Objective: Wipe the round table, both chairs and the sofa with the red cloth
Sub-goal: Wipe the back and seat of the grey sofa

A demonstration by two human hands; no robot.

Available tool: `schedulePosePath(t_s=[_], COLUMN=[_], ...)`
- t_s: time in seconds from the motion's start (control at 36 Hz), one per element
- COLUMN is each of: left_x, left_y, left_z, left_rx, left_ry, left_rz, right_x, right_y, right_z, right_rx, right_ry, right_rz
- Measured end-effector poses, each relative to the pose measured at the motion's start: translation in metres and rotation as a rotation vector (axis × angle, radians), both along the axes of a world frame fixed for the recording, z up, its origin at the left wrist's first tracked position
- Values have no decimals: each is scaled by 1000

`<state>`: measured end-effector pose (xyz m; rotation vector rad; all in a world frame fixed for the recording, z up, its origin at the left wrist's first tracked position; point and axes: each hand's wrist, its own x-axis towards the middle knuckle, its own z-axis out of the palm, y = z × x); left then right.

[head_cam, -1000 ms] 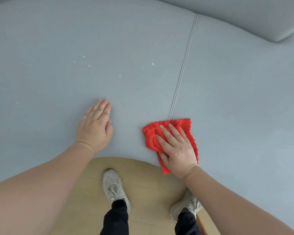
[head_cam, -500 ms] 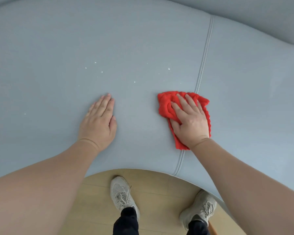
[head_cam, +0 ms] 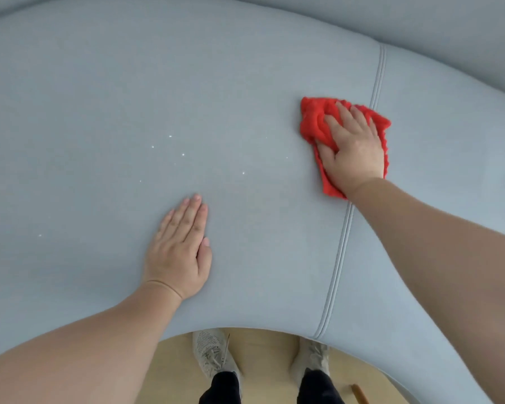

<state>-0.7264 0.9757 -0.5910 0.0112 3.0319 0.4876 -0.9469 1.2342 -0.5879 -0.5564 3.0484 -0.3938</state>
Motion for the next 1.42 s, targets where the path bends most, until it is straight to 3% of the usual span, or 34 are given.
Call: schedulePosePath(t_s=[0.56, 0.72, 0.94, 1.06, 1.42], left_x=[-2, -2, 0, -1, -1], left_y=[-3, -3, -4, -3, -4], left_z=[-5, -7, -10, -9, -9], left_rx=[-27, -46, -33, -30, -17], left_ry=[-16, -20, 1, 1, 8], left_rz=[-9, -5, -2, 5, 4], right_x=[-141, -176, -164, -142, -60], right_y=[-16, -42, -46, -53, -71], right_z=[-6, 8, 2, 0, 2], right_rx=[-47, -12, -16, -98, -85], right_ry=[-49, -72, 25, -37, -109], right_rz=[94, -56, 30, 134, 263])
